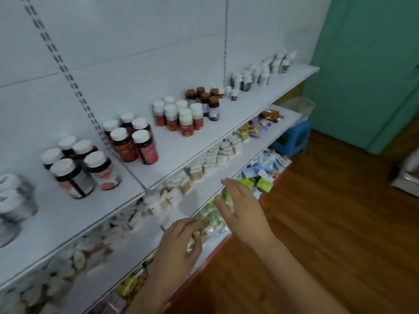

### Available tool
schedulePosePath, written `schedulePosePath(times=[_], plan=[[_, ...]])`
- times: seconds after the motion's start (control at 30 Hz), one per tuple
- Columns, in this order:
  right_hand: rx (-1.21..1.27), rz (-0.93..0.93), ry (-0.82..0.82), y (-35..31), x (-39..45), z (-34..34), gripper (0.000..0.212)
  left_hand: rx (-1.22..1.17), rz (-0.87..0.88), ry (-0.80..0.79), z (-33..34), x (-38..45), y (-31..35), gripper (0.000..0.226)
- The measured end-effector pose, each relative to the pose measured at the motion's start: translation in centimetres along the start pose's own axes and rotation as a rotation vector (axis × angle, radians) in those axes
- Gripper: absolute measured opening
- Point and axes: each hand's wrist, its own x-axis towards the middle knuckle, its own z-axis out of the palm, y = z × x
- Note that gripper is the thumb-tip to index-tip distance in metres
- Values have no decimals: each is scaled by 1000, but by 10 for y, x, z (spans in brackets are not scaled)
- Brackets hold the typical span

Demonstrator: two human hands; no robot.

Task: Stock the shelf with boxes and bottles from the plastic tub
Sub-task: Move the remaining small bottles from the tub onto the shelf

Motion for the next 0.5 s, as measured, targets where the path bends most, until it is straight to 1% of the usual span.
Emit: schedulePosePath(times=[0.13,0.27,0.37,0.5], plan=[[-44,144,76,63,-15,-50,59,-9,118,-141,49,33,43,45],[-64,267,184,119,-25,-87,56,-4,288,-250,93,70,80,48],[-100,357,221,160,-21,-111,56,-14,352,-340,126,109,105,58],[-135,445,239,219,3,-137,56,-39,446,-406,174,175,134,59]])
